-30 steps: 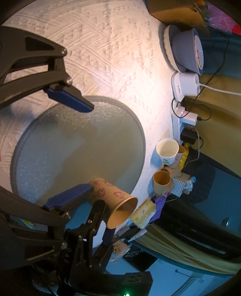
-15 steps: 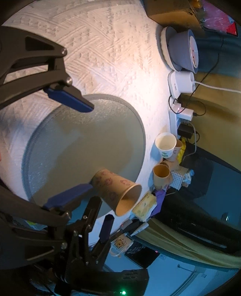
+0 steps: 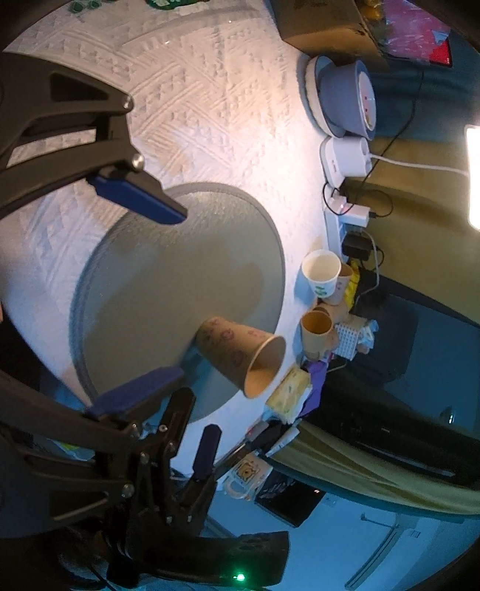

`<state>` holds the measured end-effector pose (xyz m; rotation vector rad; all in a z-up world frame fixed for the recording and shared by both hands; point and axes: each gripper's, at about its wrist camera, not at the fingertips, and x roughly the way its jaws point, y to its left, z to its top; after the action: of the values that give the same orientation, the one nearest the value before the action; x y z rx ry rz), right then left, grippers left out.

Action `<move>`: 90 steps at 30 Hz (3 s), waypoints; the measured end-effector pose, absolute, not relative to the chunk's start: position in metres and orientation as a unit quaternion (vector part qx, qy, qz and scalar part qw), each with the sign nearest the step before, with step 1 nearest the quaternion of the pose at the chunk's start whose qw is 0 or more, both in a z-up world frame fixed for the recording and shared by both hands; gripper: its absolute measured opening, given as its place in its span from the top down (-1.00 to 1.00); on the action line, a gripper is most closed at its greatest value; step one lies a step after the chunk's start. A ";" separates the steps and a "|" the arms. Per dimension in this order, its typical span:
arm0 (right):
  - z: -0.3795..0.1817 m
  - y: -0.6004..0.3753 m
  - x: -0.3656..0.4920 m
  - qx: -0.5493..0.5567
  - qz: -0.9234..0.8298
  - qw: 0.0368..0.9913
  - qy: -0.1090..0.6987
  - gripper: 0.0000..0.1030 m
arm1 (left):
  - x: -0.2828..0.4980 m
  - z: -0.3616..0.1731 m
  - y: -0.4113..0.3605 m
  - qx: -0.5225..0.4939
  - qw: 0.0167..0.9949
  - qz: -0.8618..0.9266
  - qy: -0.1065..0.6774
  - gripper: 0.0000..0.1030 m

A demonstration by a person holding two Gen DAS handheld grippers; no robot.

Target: Flip cup upright

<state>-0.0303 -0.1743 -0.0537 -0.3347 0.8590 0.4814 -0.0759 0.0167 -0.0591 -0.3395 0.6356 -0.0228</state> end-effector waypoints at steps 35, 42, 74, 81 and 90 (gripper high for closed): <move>0.032 -0.204 -0.109 -0.159 0.226 0.914 0.297 -0.47 | -0.156 0.028 -0.019 -0.078 0.982 -0.005 0.171 -0.82; 0.048 -0.203 -0.122 -0.161 0.233 0.918 0.276 -0.47 | -0.167 0.043 -0.022 -0.070 0.986 0.008 0.149 -0.83; 0.060 -0.185 -0.141 -0.150 0.256 0.919 0.260 -0.47 | -0.194 0.053 -0.007 -0.075 0.989 0.044 0.119 -0.84; 0.058 -0.184 -0.141 -0.150 0.261 0.917 0.264 -0.47 | -0.192 0.052 -0.005 -0.078 0.988 0.047 0.123 -0.84; 0.058 -0.184 -0.141 -0.149 0.260 0.917 0.264 -0.47 | -0.191 0.052 -0.009 -0.070 0.989 0.045 0.120 -0.84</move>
<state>-0.1405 -0.1843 0.0575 -0.3065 0.5429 0.5353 -0.1912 -0.0087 0.0518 -0.1414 0.2404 0.0905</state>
